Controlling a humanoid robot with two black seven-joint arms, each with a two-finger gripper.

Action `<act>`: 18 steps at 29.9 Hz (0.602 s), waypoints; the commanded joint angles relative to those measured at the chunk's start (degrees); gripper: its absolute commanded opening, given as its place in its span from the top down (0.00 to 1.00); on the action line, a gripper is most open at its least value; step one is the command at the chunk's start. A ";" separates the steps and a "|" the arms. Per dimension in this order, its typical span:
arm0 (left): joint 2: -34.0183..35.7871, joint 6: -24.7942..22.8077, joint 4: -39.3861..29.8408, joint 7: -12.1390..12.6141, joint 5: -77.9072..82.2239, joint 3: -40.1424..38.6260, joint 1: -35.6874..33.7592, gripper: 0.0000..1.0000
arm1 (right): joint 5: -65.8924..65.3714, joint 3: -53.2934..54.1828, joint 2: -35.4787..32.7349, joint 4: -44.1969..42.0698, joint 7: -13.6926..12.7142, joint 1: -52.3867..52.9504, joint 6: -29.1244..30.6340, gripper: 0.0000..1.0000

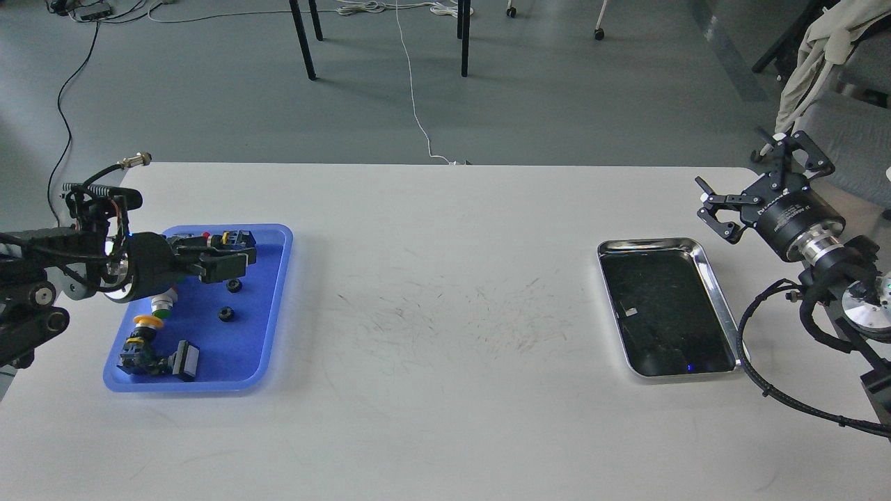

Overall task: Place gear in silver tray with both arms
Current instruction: 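Grasp a small black gear in the blue tray with the left gripper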

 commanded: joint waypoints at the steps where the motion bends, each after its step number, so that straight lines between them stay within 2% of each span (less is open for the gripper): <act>1: -3.61 0.36 3.87 -0.09 4.05 0.36 0.03 0.02 | 0.02 0.01 0.41 -0.36 0.00 0.04 0.10 0.01; 11: -8.10 0.45 9.77 0.44 4.76 3.34 0.03 0.04 | 0.02 0.01 0.85 -2.90 0.00 0.04 0.37 0.01; 18: -9.60 2.47 13.28 -0.09 4.68 5.55 0.03 0.05 | 0.02 -0.52 1.55 -2.99 0.00 -0.05 0.37 0.01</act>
